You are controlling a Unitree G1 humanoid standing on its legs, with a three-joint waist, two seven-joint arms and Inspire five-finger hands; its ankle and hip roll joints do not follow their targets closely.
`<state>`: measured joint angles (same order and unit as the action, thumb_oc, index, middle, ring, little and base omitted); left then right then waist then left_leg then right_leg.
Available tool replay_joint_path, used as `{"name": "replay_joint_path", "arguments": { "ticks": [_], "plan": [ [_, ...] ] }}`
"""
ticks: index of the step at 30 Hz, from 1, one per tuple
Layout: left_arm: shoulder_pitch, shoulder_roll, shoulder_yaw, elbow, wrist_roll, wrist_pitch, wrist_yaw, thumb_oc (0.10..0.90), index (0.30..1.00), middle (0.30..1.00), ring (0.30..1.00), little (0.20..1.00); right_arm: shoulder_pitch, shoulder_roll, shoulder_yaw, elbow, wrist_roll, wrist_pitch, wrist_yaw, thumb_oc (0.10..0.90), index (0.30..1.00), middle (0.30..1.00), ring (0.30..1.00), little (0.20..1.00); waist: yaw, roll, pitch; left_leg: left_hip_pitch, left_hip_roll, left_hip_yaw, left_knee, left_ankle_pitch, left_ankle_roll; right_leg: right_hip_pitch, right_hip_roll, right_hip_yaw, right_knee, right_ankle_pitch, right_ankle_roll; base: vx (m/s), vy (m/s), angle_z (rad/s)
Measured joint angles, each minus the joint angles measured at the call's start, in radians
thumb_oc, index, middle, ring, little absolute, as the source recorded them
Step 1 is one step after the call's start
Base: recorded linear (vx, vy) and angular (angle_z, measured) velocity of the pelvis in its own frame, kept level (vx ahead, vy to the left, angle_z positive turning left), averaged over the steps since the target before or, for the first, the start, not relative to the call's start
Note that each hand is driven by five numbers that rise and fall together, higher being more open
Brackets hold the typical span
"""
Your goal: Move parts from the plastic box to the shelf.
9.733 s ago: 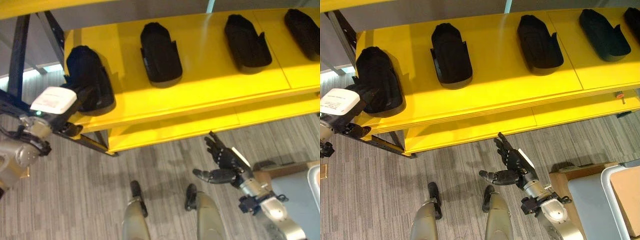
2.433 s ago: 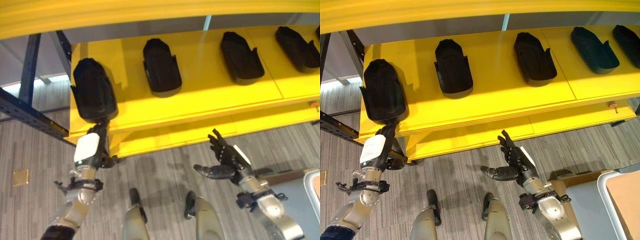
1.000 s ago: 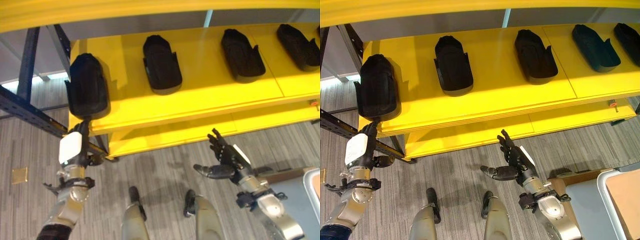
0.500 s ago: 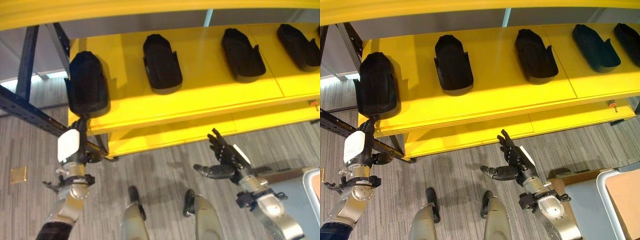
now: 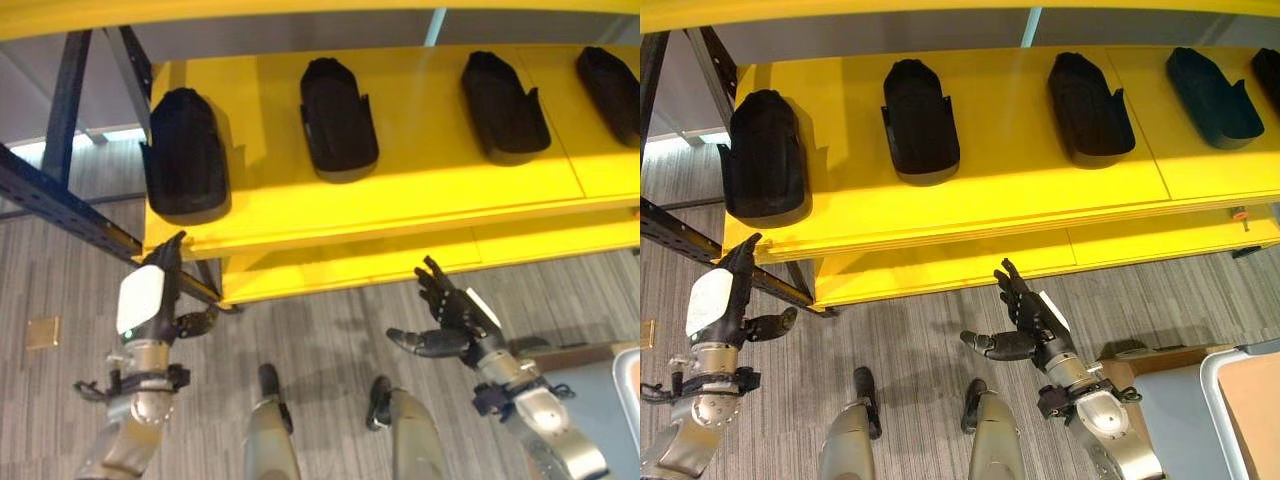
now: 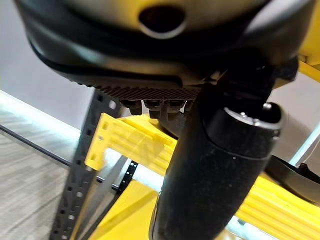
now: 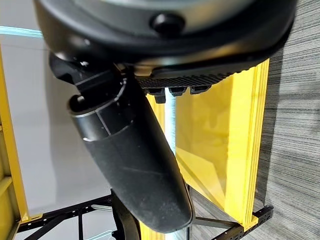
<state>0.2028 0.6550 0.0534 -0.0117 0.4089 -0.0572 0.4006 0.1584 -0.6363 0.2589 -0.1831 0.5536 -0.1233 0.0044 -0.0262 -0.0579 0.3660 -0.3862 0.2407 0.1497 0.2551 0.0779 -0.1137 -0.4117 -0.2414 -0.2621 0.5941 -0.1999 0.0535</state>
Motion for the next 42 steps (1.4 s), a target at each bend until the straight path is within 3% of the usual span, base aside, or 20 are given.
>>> {"name": "replay_joint_path", "arguments": {
  "ticks": [10,17,23,29,42],
  "plan": [
    [0.046,0.015,0.001,-0.065,0.0,-0.055,-0.044,0.9,1.0,1.0,1.0,1.0,-0.002,0.0,-0.003,-0.001,0.0,0.0,0.009,0.9,1.0,1.0,1.0,1.0,0.004,0.005,0.017,-0.002,-0.011,-0.017,0.0,0.002,0.003,0.008,-0.01,-0.012,0.007,-0.002,0.001,-0.01,-0.006,0.05],
    [-0.043,0.042,-0.015,-0.057,0.041,-0.055,-0.043,0.9,1.0,1.0,1.0,1.0,-0.005,0.0,-0.002,-0.001,0.0,0.0,0.009,0.9,1.0,1.0,1.0,1.0,0.001,0.005,0.017,0.005,-0.013,-0.02,0.0,0.004,0.005,0.017,-0.014,-0.015,0.009,-0.002,0.001,0.0,0.0,0.01],
    [-0.136,0.066,-0.091,0.003,0.104,-0.056,-0.039,0.9,1.0,1.0,1.0,1.0,-0.006,0.0,-0.002,0.0,0.0,-0.002,0.007,0.9,1.0,1.0,1.0,1.0,-0.004,0.005,0.017,0.005,-0.013,-0.02,0.002,0.005,0.006,0.017,-0.013,-0.014,0.011,-0.002,0.001,0.0,0.0,0.0],
    [-0.152,0.071,-0.109,0.032,0.131,-0.057,-0.039,0.9,1.0,1.0,1.0,1.0,-0.005,0.0,-0.002,0.0,0.0,-0.002,-0.002,0.9,1.0,1.0,1.0,1.0,-0.027,0.004,0.016,0.005,-0.013,-0.019,0.005,0.005,0.005,0.016,-0.013,-0.012,0.01,-0.002,0.001,0.0,0.0,0.0],
    [-0.174,0.075,-0.141,0.109,0.19,-0.053,-0.039,0.9,1.0,1.0,1.0,1.0,-0.005,0.0,-0.002,0.0,0.0,-0.002,-0.004,0.9,1.0,1.0,1.0,1.0,-0.026,0.002,0.015,0.004,-0.009,-0.019,0.011,0.004,0.004,0.015,-0.01,-0.009,0.013,-0.002,0.001,0.0,0.0,0.0]
  ]
}}
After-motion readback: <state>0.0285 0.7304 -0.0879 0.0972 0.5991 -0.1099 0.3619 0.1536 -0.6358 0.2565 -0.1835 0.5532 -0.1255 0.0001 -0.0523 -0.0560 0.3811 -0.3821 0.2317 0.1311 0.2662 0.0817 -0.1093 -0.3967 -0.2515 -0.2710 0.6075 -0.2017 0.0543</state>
